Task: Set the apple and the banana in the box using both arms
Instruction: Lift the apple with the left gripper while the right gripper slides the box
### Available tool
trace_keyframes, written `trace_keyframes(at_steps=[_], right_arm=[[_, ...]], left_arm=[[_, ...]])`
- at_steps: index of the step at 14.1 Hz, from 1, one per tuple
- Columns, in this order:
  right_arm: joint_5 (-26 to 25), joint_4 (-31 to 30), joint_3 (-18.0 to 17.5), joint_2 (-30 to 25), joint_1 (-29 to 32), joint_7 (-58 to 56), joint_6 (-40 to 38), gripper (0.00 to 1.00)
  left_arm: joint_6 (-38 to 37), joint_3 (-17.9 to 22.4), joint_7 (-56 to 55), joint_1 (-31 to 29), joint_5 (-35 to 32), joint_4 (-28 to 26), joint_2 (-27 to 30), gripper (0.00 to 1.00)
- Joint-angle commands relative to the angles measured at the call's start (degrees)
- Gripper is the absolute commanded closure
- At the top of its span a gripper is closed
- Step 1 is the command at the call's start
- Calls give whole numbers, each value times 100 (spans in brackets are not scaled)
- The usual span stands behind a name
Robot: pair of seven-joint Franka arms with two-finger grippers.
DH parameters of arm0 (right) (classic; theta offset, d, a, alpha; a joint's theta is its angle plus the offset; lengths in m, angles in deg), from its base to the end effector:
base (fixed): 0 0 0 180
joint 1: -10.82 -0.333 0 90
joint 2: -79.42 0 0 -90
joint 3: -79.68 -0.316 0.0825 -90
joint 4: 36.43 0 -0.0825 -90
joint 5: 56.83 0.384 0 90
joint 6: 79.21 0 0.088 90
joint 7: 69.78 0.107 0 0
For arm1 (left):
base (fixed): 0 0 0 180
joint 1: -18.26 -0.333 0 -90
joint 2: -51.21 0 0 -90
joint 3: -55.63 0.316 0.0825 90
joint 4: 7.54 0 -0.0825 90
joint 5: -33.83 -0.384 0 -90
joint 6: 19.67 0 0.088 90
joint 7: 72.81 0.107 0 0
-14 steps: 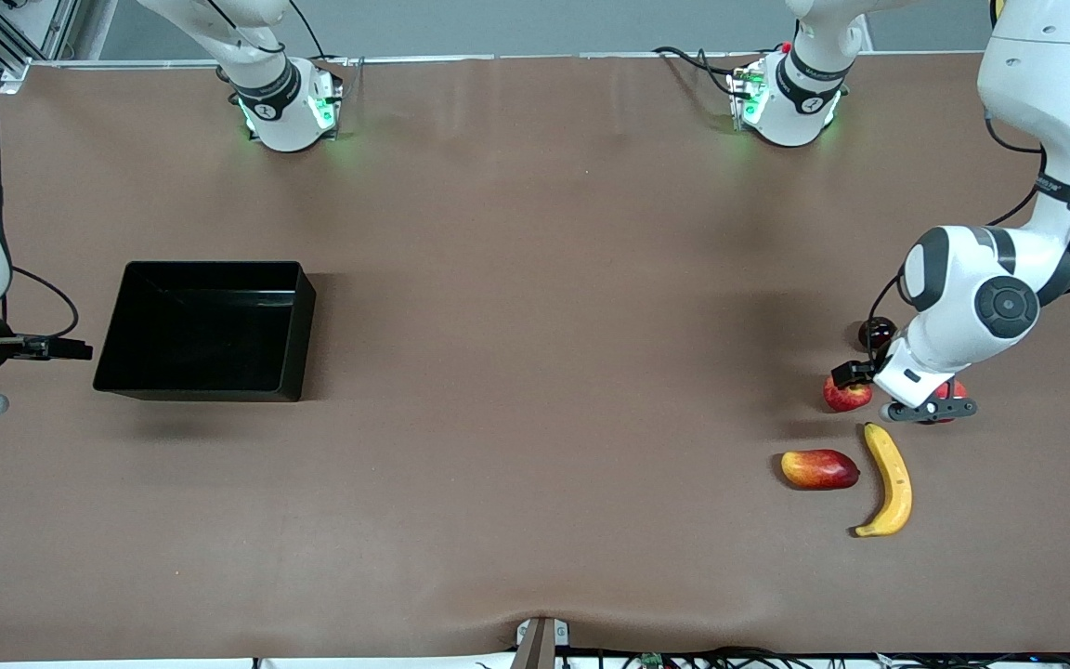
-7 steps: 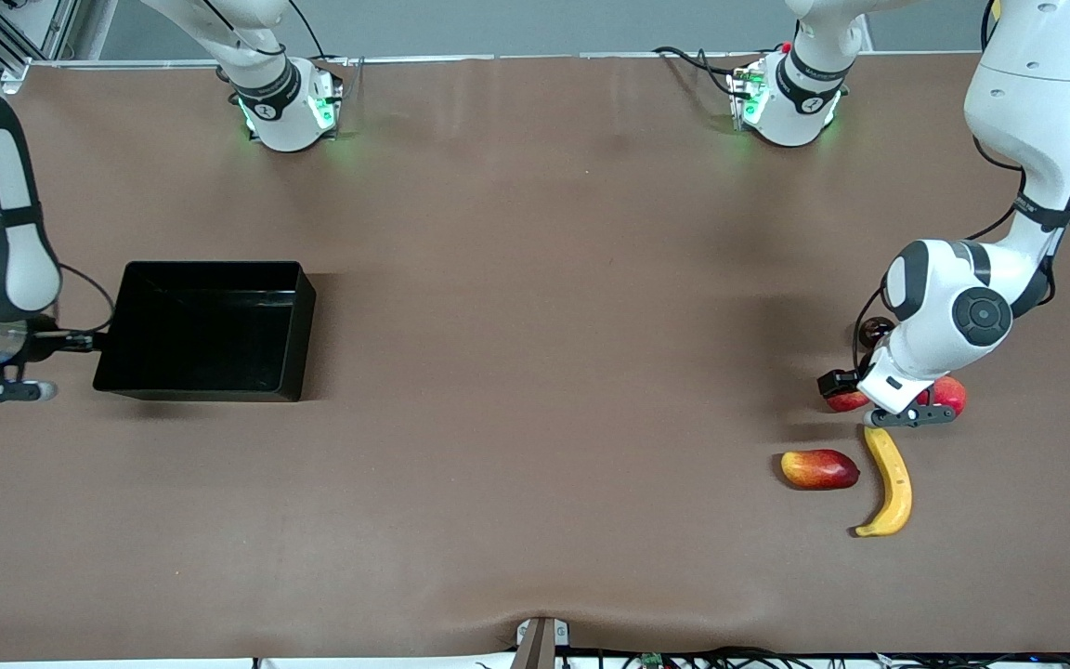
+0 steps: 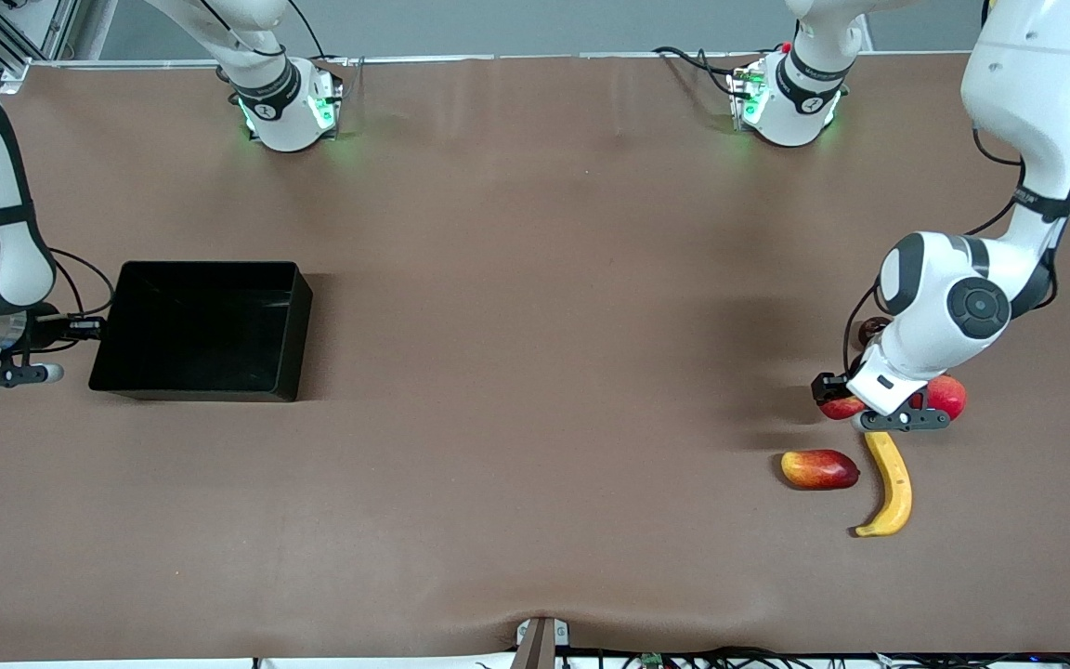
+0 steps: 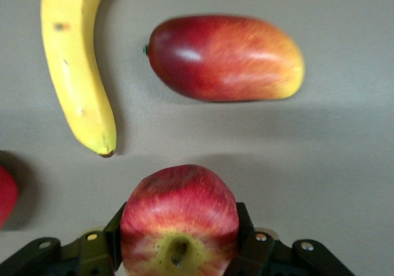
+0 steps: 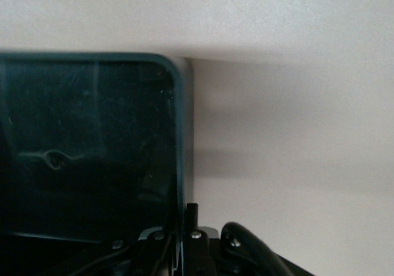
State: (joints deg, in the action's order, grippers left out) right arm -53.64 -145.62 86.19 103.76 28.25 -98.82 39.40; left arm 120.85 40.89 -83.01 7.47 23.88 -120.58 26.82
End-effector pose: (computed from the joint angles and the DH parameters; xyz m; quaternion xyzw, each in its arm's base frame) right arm 0.5490 -0.2379 0.2577 -0.9913 -0.0297 0.1153 0.0560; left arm 0.6197 -0.0362 0.2657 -0.9993 -0.0023 -0.0368 0.0008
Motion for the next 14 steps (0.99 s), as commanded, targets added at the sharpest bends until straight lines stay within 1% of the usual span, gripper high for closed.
trace_keyframes(at_steps=[1,3,5,7,8,11,12,14], right_arm=[[85,-94,-79,-166,76,-101,-170,100],[252,55,-88,-332,6,-75,-574,100],[384,432,-88,-359,-108,135,-1249,100],[595,792,-88,-359,-327,407,-1883,100],[683,872,-97,-377,-493,539,-2059,100],[1052,873,-97,-482,-985,891,-2175,100],[1235,873,-97,-491,-1170,1031,-2210,100],[1701,891,-97,-491,-1495,1452,-2281,100]], left_arm=[[-777,-212,-228,-20,-51,272,407,100],[-1278,-423,-333,-20,-51,519,522,100],[-1744,-651,-535,-20,-51,756,662,100],[-2123,-783,-659,-29,-42,1072,724,100],[-2351,-854,-668,-29,-42,1256,733,100],[-2861,-951,-694,-29,-33,1652,768,100],[-3002,-969,-755,-20,-33,1758,760,100],[-3039,-969,-808,-2,-33,1856,742,100]])
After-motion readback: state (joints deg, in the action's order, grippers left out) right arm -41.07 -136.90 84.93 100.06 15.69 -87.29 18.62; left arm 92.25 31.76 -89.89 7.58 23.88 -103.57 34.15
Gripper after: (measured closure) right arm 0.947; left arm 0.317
